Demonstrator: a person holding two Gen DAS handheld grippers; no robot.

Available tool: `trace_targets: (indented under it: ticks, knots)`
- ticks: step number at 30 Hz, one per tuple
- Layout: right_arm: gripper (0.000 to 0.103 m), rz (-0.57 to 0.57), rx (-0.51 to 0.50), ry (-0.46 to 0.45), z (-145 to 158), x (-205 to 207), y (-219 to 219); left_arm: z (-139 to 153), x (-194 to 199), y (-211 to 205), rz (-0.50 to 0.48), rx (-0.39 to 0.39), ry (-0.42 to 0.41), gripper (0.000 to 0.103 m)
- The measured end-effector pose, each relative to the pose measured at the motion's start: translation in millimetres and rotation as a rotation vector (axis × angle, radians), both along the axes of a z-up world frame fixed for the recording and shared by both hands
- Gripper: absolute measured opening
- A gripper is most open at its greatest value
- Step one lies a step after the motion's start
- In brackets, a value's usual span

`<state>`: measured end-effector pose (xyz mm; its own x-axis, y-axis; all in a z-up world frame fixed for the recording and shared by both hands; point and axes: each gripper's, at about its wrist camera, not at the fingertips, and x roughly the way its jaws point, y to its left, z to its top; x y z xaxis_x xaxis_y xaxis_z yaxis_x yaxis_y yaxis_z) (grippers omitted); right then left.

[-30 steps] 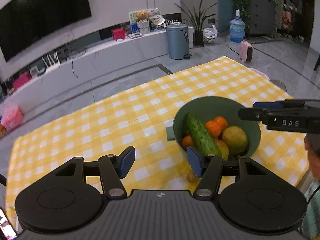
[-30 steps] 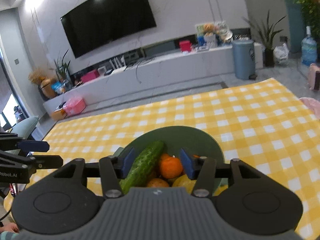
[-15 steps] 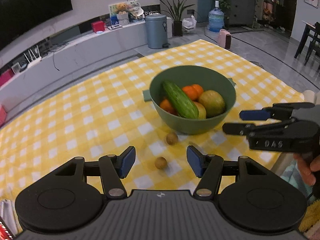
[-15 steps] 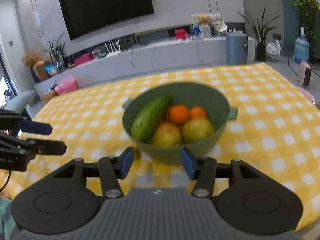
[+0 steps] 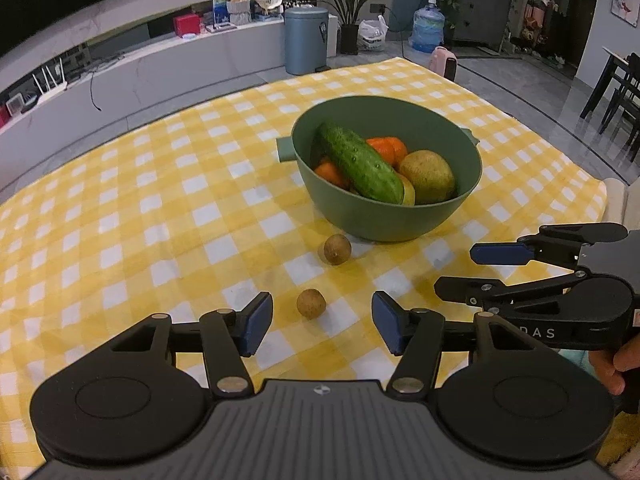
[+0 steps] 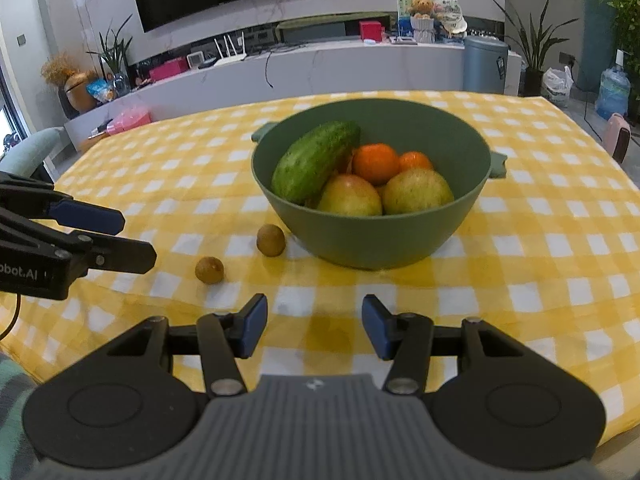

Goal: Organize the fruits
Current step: 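Grasp a brown kiwi with the left tool while the right tool grasps the other kiwi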

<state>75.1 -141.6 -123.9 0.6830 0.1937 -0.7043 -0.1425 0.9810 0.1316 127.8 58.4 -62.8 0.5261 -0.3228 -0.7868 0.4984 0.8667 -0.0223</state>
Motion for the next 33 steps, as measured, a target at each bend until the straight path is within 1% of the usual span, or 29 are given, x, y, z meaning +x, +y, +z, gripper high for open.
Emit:
trace_targets:
  ticks: [13, 15, 18, 20, 22, 27, 29, 33]
  knots:
    - [0.051, -0.005, -0.002, 0.040, -18, 13, 1, -33, 16, -6, 0.004, 0.012, 0.086, 0.067]
    - [0.053, -0.008, -0.002, 0.049, -22, 16, 1, -38, 19, -7, 0.015, 0.010, 0.093, 0.067]
    - [0.054, -0.009, 0.002, 0.061, -26, 20, 0, -42, 25, -8, 0.040, -0.003, 0.094, 0.061]
    - [0.054, -0.011, 0.006, 0.065, -26, 22, -1, -46, 29, -8, 0.060, -0.015, 0.098, 0.051]
    - [0.055, -0.008, 0.008, 0.066, -27, 23, 0, -50, 32, -11, 0.069, -0.015, 0.093, 0.047]
    - [0.055, 0.012, 0.003, 0.065, -31, 24, 4, -58, 36, -16, 0.084, 0.003, 0.088, 0.042]
    - [0.055, 0.016, 0.005, 0.065, -32, 25, 6, -59, 38, -15, 0.094, 0.004, 0.093, 0.036]
    - [0.055, 0.023, 0.004, 0.056, -33, 26, 10, -61, 39, -12, 0.105, -0.003, 0.098, 0.030]
